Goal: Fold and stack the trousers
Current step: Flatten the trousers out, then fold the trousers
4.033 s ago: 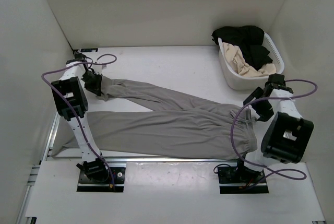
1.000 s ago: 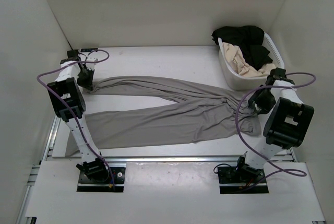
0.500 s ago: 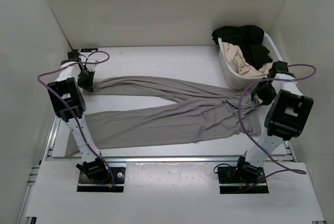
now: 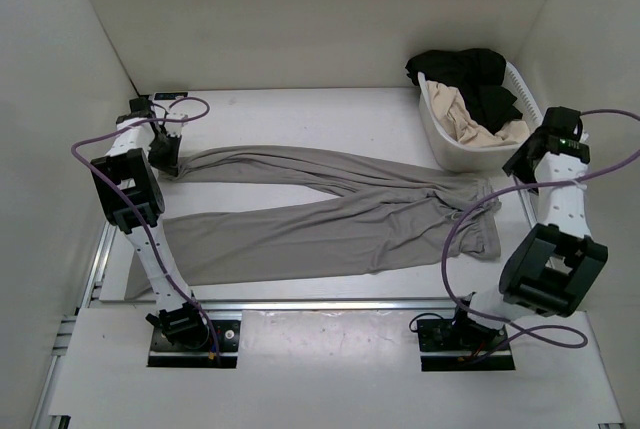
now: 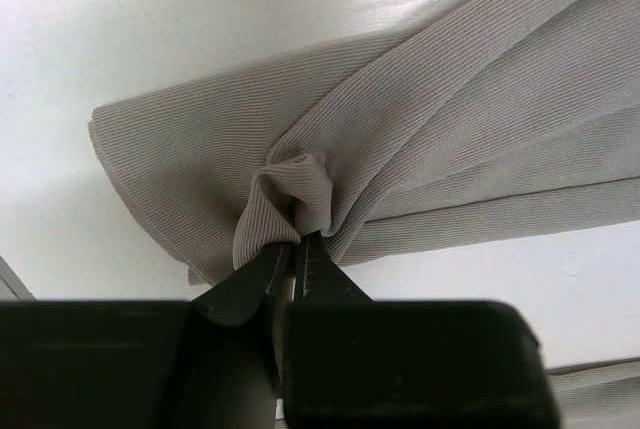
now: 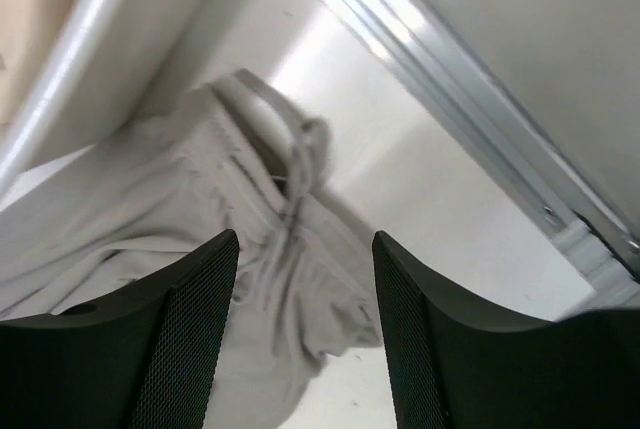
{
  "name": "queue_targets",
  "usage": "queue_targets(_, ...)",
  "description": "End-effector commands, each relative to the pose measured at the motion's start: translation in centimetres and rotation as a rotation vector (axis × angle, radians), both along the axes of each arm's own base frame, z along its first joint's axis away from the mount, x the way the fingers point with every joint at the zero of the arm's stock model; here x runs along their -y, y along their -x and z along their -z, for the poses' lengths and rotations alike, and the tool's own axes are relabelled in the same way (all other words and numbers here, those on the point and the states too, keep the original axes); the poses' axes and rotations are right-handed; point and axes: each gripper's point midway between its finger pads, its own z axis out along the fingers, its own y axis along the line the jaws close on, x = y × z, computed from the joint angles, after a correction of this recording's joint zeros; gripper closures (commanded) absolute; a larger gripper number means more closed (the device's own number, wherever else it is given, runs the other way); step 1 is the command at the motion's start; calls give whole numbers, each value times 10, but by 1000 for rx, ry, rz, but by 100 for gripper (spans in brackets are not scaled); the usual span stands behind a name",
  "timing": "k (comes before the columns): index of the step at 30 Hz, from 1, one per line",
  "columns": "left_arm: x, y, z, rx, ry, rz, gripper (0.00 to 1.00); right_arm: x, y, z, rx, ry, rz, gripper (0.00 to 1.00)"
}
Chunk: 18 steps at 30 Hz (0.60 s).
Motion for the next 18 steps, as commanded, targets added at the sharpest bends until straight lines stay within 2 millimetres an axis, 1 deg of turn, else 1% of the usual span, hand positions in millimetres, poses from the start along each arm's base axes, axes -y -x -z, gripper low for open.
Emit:
queue_targets(1,-5,-12,-32,75,-27,-2,85,-15,-30,18,37,-112,-106,38)
queue_targets(2,-5,-12,-32,75,-27,-2,85,-17,-40,21,59,-128,-122,38)
queue_targets(3,-5,-12,-32,75,-27,-2,85,-18,-44,28,52,-145,-130,38)
queue_targets(4,-5,-12,-32,75,-27,-2,85,-20,-48,44,27,-173,-137,38)
queue_targets(5,-5,-12,-32,75,-27,-2,85,-26,-54,49,37,-209,-161,37)
queue_targets(6,-5,-9,-31,65,-24,-2,85,-27,-61,56,45,-222,-170,37)
queue_targets(7,-5,-10,-35,73,-27,-2,85,-27,-61,64,35,-226,-169,37)
queue_targets(8,-4,-7,-32,63,-24,-2,85,-30,-63,68,41,-241,-179,37)
queue_targets(9,-4,-7,-32,63,-24,-2,85,-29,-71,67,77,-234,-190,36)
queue_targets(10,-3,-5,-33,63,-24,-2,85,-36,-70,76,79,-270,-210,35)
queue_targets(11,-3,-5,-33,63,-24,-2,85,-38,-73,78,94,-276,-220,35)
queue_targets(12,-3,-5,-33,63,-24,-2,85,-37,-79,77,125,-269,-230,35)
queue_targets(14,-2,-2,-30,54,-18,-11,85,-38,-79,87,129,-283,-208,35)
queue_targets(15,-2,-2,-30,54,-18,-11,85,-36,-87,83,161,-267,-213,35)
queue_targets(16,-2,-2,-30,54,-18,-11,85,-38,-86,90,157,-279,-218,35)
queue_targets(17,-2,-2,-30,54,-18,-11,85,-37,-89,88,168,-279,-212,36)
queue_targets(18,-2,-2,-30,54,-18,-11,85,-39,-88,100,144,-301,-214,38)
